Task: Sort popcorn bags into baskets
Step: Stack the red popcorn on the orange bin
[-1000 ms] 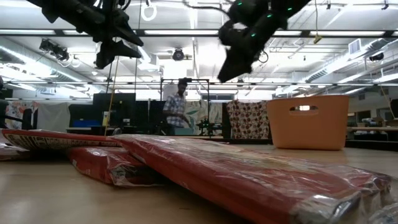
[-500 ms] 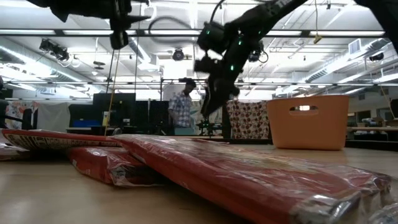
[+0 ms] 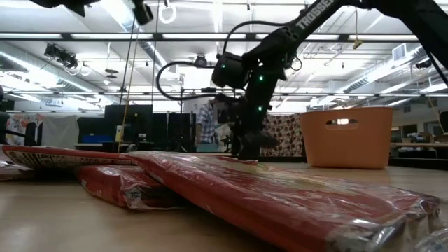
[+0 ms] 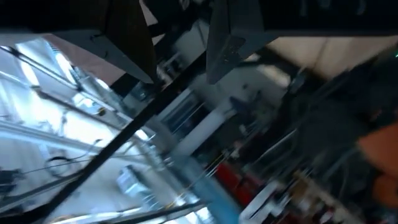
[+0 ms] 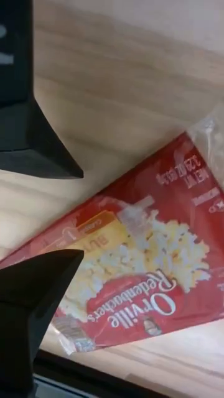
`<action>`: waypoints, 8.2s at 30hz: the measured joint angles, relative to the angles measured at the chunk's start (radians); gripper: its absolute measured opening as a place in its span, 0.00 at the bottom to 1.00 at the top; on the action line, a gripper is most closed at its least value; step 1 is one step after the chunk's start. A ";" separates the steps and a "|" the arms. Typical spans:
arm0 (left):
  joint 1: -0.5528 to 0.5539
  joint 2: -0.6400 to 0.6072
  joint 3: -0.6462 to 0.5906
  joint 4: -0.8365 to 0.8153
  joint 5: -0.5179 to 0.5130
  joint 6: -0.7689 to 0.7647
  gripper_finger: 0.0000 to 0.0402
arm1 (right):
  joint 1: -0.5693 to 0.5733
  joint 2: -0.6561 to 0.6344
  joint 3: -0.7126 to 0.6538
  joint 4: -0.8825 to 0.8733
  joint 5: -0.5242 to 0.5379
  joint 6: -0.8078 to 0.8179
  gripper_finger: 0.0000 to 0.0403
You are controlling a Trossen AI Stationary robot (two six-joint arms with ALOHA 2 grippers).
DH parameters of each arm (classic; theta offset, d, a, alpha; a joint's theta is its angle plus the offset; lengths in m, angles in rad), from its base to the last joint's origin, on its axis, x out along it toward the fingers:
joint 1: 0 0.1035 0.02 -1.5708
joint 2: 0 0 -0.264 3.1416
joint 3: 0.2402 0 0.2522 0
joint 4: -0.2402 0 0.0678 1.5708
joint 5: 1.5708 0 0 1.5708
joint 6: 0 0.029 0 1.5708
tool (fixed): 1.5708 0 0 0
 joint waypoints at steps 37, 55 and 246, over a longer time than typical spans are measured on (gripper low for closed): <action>0.000 -0.023 0.000 -0.042 -0.110 0.014 0.36 | -0.013 0.044 -0.002 0.152 -0.110 0.006 0.32; 0.000 -0.023 0.000 -0.123 -0.109 0.049 0.36 | -0.001 -0.054 -0.005 -0.006 -0.120 0.121 0.01; -0.034 -0.023 -0.001 -0.617 -0.528 0.373 0.36 | -0.568 -0.852 -0.600 -0.225 -0.029 0.348 0.01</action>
